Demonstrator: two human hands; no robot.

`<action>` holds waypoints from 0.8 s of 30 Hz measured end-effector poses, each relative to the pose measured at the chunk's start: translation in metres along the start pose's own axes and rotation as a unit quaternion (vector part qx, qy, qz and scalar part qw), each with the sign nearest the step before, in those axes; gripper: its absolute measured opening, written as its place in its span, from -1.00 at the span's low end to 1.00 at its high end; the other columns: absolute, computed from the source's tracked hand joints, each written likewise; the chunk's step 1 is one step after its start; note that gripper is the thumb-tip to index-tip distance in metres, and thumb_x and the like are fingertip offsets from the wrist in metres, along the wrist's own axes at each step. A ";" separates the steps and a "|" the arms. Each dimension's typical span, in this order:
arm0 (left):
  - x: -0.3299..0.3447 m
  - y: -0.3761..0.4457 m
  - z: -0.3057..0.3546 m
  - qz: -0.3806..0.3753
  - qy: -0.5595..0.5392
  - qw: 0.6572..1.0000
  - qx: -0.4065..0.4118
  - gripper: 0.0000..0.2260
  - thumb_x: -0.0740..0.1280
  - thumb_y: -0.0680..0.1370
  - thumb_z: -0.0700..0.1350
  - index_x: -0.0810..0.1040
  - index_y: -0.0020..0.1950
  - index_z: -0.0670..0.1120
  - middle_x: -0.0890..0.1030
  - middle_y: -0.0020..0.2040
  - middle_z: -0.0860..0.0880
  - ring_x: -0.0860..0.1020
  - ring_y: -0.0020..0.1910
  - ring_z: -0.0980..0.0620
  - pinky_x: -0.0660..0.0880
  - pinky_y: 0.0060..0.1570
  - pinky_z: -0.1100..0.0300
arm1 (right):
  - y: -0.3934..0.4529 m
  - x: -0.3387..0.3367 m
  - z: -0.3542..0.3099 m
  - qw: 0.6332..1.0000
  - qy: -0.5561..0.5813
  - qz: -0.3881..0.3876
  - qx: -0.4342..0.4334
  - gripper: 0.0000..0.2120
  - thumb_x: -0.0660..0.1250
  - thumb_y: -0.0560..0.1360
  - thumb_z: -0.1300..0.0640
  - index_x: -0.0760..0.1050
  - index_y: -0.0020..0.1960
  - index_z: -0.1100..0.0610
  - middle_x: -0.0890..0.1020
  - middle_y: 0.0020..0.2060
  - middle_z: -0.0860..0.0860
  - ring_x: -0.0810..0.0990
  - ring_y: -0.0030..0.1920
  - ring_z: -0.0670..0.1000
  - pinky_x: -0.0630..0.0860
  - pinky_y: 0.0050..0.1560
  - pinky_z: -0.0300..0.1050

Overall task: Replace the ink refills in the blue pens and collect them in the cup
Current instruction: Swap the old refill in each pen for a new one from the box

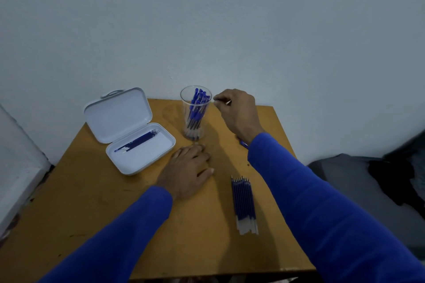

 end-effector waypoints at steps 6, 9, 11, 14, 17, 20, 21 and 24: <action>-0.001 0.000 0.000 -0.010 0.007 1.000 -0.008 -0.46 0.10 0.64 0.30 0.32 0.56 0.10 0.16 0.62 0.10 0.07 0.59 0.05 -0.02 0.55 0.04 | -0.033 -0.009 0.075 0.989 -0.057 -0.044 0.127 -0.87 0.34 0.61 0.21 0.68 0.06 0.14 0.69 -0.07 0.02 0.62 -0.08 -0.04 0.43 -0.23 -0.35; -0.001 0.000 0.000 -0.009 0.006 1.000 -0.008 -0.46 0.10 0.64 0.29 0.32 0.56 0.10 0.17 0.62 0.09 0.08 0.60 0.05 -0.01 0.55 0.03 | -0.053 -0.007 0.107 0.972 -0.121 -0.099 0.175 -0.85 0.36 0.62 0.17 0.65 0.15 0.13 0.69 0.03 0.10 0.62 -0.02 0.02 0.61 -0.09 -0.10; -0.001 0.000 0.000 -0.008 0.007 1.000 -0.006 -0.47 0.10 0.64 0.29 0.32 0.56 0.10 0.18 0.62 0.09 0.08 0.60 0.06 0.00 0.56 0.02 | -0.063 -0.004 0.123 0.963 -0.143 -0.125 0.192 -0.82 0.36 0.62 0.17 0.62 0.20 0.13 0.67 0.10 0.12 0.61 0.05 0.04 0.62 0.00 -0.08; -0.002 0.000 0.001 -0.013 0.007 1.000 -0.011 -0.47 0.11 0.64 0.29 0.31 0.56 0.11 0.18 0.62 0.09 0.07 0.60 0.07 -0.01 0.56 0.03 | -0.071 -0.002 0.135 0.958 -0.170 -0.133 0.190 -0.76 0.36 0.61 0.16 0.58 0.27 0.11 0.62 0.15 0.12 0.59 0.09 0.05 0.61 0.07 -0.07; -0.004 0.000 0.002 -0.016 0.008 1.000 -0.013 -0.47 0.11 0.64 0.29 0.30 0.57 0.12 0.17 0.62 0.10 0.06 0.60 0.07 -0.03 0.54 0.07 | -0.076 0.000 0.139 0.963 -0.181 -0.110 0.168 -0.76 0.33 0.63 0.14 0.56 0.29 0.12 0.53 0.17 0.09 0.53 0.01 0.02 0.57 0.06 -0.09; -0.005 -0.001 0.002 -0.023 0.003 1.000 -0.014 -0.47 0.11 0.64 0.28 0.29 0.57 0.12 0.16 0.62 0.10 0.05 0.60 0.08 -0.03 0.54 0.06 | -0.080 0.003 0.140 0.964 -0.184 -0.110 0.157 -0.80 0.30 0.65 0.13 0.56 0.24 0.14 0.50 0.17 0.10 0.54 0.03 0.06 0.58 0.09 -0.06; -0.005 -0.001 0.002 -0.021 0.001 1.000 -0.013 -0.47 0.12 0.64 0.29 0.30 0.57 0.12 0.16 0.62 0.10 0.06 0.60 0.08 -0.02 0.55 0.05 | -0.080 0.005 0.140 0.965 -0.182 -0.108 0.156 -0.82 0.30 0.65 0.13 0.56 0.22 0.14 0.50 0.15 0.10 0.54 0.03 0.06 0.58 0.09 -0.06; -0.005 -0.001 0.002 -0.012 -0.002 1.000 -0.013 -0.48 0.13 0.64 0.28 0.33 0.55 0.11 0.20 0.61 0.09 0.09 0.59 0.07 0.04 0.55 0.02 | -0.081 0.009 0.141 0.966 -0.174 -0.105 0.160 -0.87 0.31 0.64 0.12 0.54 0.16 0.12 0.50 0.12 0.07 0.51 0.00 0.01 0.54 0.05 -0.12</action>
Point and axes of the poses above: each hand's wrist, its own y-axis towards the middle knuckle, its own x-axis out of the palm, z = x × y, the point moved 3 cm from there along y, towards the middle knuckle
